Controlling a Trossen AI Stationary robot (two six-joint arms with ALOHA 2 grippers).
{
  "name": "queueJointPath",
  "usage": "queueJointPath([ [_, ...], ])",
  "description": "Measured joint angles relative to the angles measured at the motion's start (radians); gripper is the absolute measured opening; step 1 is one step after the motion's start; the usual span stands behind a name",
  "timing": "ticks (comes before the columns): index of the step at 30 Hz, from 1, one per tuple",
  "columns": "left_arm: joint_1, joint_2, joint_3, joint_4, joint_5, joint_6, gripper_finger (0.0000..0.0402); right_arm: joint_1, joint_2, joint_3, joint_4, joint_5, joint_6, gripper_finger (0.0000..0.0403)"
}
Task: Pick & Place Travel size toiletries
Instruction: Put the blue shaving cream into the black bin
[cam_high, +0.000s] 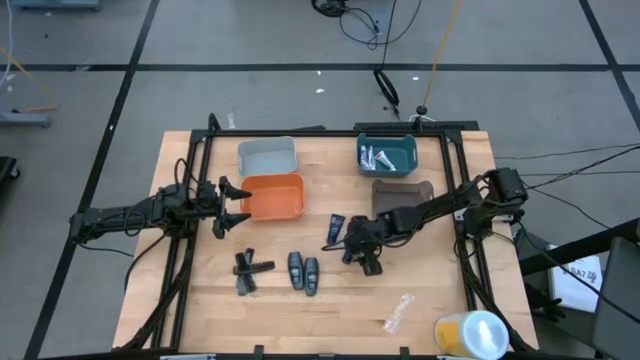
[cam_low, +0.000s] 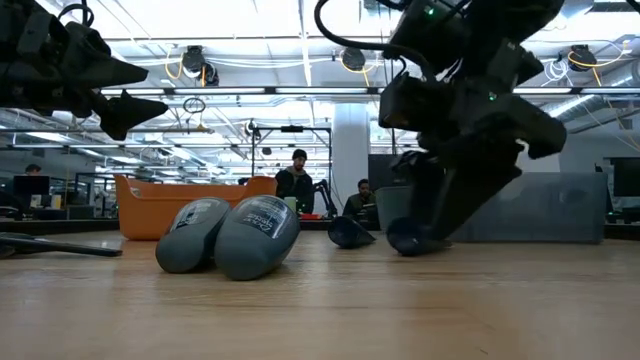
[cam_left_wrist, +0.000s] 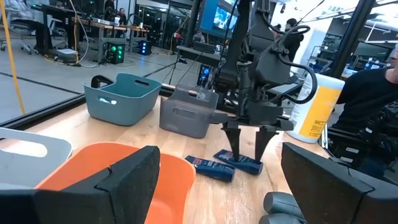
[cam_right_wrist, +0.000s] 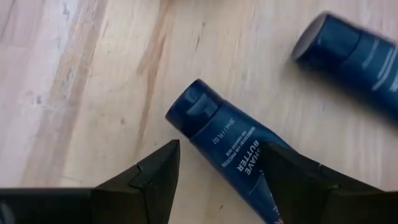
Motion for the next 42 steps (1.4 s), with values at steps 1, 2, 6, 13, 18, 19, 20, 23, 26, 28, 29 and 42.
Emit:
queueJointPath([
  [1, 0.0, 0.0, 0.0, 0.0, 0.0, 0.0, 0.0328, 0.007, -0.002, 0.0, -0.024, 0.0, 0.015, 0.0215],
  [2, 0.0, 0.0, 0.0, 0.0, 0.0, 0.002, 0.0328, 0.017, -0.006, -0.001, -0.045, 0.0, 0.021, 0.0215],
  [6, 0.0, 0.0, 0.0, 0.0, 0.0, 0.005, 0.0328, 0.058, -0.027, -0.001, -0.047, 0.04, 0.0, 0.0215],
  [13, 0.0, 0.0, 0.0, 0.0, 0.0, 0.0, 0.0328, 0.092, -0.073, -0.009, -0.023, 0.211, -0.122, 0.0214],
  [18, 0.0, 0.0, 0.0, 0.0, 0.0, 0.0, 0.0328, 0.092, -0.075, -0.008, -0.001, 0.245, -0.166, 0.0216],
  [19, 0.0, 0.0, 0.0, 0.0, 0.0, 0.0, 0.0328, 0.092, -0.075, -0.008, 0.007, 0.243, -0.171, 0.0218],
  [20, 0.0, 0.0, 0.0, 0.0, 0.0, 0.0, 0.0328, 0.092, -0.076, -0.007, 0.013, 0.24, -0.178, 0.0221],
  [23, 0.0, 0.0, 0.0, 0.0, 0.0, 0.0, 0.0328, 0.076, -0.075, -0.007, 0.013, 0.233, -0.189, 0.0229],
  [26, 0.0, 0.0, 0.0, 0.0, 0.0, 0.0, 0.0328, 0.036, -0.052, -0.006, 0.023, 0.162, -0.17, 0.0232],
  [28, 0.0, 0.0, 0.0, 0.0, 0.0, 0.0, 0.0328, 0.016, -0.038, -0.012, 0.025, 0.129, -0.162, 0.0231],
  [29, 0.0, 0.0, 0.0, 0.0, 0.0, 0.0, 0.0328, 0.009, -0.023, -0.013, 0.039, 0.11, -0.163, 0.023],
  [42, 0.0, 0.0, 0.0, -0.001, 0.0, 0.008, 0.0329, -0.005, 0.014, -0.02, 0.091, 0.052, -0.142, 0.0172],
])
